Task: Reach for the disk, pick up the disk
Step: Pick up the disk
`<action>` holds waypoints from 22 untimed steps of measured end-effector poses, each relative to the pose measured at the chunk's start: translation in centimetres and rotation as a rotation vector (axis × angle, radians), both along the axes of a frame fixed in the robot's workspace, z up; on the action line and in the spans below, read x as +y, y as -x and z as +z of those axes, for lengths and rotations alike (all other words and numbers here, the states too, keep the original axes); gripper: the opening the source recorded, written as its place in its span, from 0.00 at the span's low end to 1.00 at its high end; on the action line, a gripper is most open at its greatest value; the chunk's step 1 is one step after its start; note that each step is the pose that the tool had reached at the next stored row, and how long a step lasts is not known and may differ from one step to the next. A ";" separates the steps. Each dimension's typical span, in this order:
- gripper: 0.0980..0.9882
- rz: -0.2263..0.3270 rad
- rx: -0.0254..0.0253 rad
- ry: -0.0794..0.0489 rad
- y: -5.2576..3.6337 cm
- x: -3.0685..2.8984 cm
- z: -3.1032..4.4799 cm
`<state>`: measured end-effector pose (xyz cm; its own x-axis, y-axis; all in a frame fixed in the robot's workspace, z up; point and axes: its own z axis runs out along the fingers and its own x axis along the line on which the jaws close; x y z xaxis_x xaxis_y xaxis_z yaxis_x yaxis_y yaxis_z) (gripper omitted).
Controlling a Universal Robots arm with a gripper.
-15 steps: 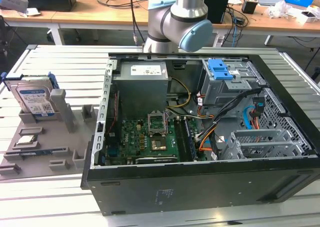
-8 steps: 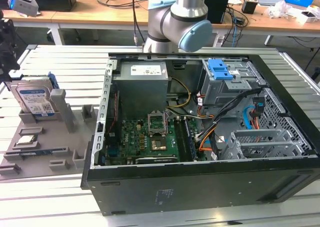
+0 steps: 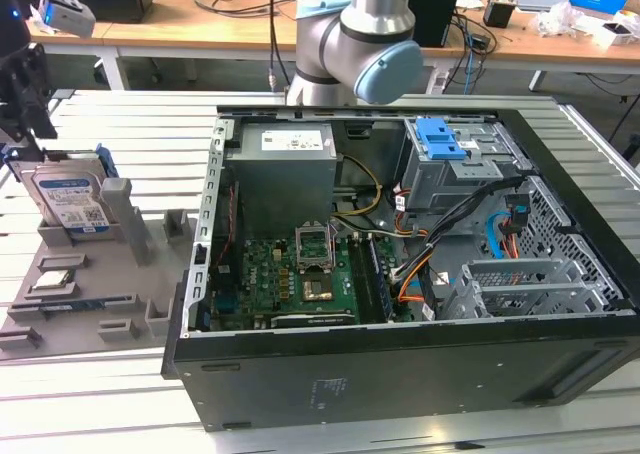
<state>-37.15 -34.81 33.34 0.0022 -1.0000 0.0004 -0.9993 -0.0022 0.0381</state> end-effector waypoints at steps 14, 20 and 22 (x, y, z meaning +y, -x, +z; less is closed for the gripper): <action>0.43 0.004 0.0002 0.000 0.03 -0.01 -3.74; 0.43 0.018 0.0001 0.000 0.02 -0.02 -4.52; 0.43 0.027 0.0002 0.000 0.01 -0.02 -4.71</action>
